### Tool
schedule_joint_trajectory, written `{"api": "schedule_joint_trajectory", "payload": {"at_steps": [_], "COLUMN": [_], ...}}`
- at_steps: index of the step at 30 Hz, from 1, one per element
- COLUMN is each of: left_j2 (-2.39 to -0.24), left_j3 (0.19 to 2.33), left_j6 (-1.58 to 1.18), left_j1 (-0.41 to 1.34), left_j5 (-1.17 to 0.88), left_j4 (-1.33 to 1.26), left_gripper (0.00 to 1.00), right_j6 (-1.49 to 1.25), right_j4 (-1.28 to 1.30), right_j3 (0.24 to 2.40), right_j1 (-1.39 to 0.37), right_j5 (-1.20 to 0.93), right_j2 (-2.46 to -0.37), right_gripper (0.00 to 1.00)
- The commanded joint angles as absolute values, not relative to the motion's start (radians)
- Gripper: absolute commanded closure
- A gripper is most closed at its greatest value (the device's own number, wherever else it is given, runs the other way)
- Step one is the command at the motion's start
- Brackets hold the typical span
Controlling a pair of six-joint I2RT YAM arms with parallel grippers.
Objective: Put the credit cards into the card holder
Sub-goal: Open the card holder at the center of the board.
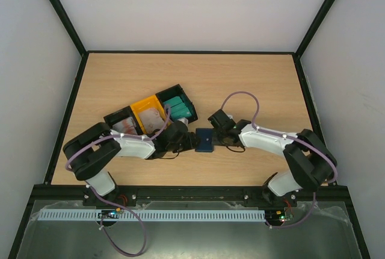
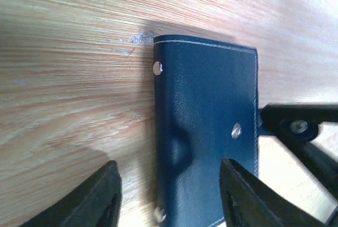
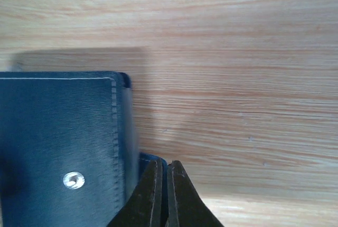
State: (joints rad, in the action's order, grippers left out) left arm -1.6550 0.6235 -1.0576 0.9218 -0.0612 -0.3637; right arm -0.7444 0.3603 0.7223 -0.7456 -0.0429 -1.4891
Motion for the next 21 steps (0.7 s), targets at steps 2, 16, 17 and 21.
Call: {"api": "schedule_joint_trajectory", "payload": {"at_steps": [2, 16, 17, 21], "left_j2": [-1.57, -1.483, -1.487, -1.504], "left_j3": [0.606, 0.607, 0.607, 0.612], "left_j6": [-1.01, -1.004, -1.005, -1.001], "left_j1": [0.917, 0.873, 0.87, 0.86], "left_j5": [-0.075, -0.225, -0.233, -0.264], "left_j4": [-0.301, -0.395, -0.4, -0.416], "left_gripper": [0.39, 0.22, 0.21, 0.19], "right_j6": [-0.734, -0.739, -0.739, -0.739], "right_j4": [0.479, 0.532, 0.527, 0.511], "right_j3": [0.801, 0.859, 0.858, 0.856], "right_j1": [-0.749, -0.748, -0.749, -0.749], "right_j5": [0.009, -0.093, -0.106, -0.138], "right_j2": [-1.371, -1.273, -1.267, -1.254], "right_gripper": [0.98, 0.98, 0.98, 0.98]}}
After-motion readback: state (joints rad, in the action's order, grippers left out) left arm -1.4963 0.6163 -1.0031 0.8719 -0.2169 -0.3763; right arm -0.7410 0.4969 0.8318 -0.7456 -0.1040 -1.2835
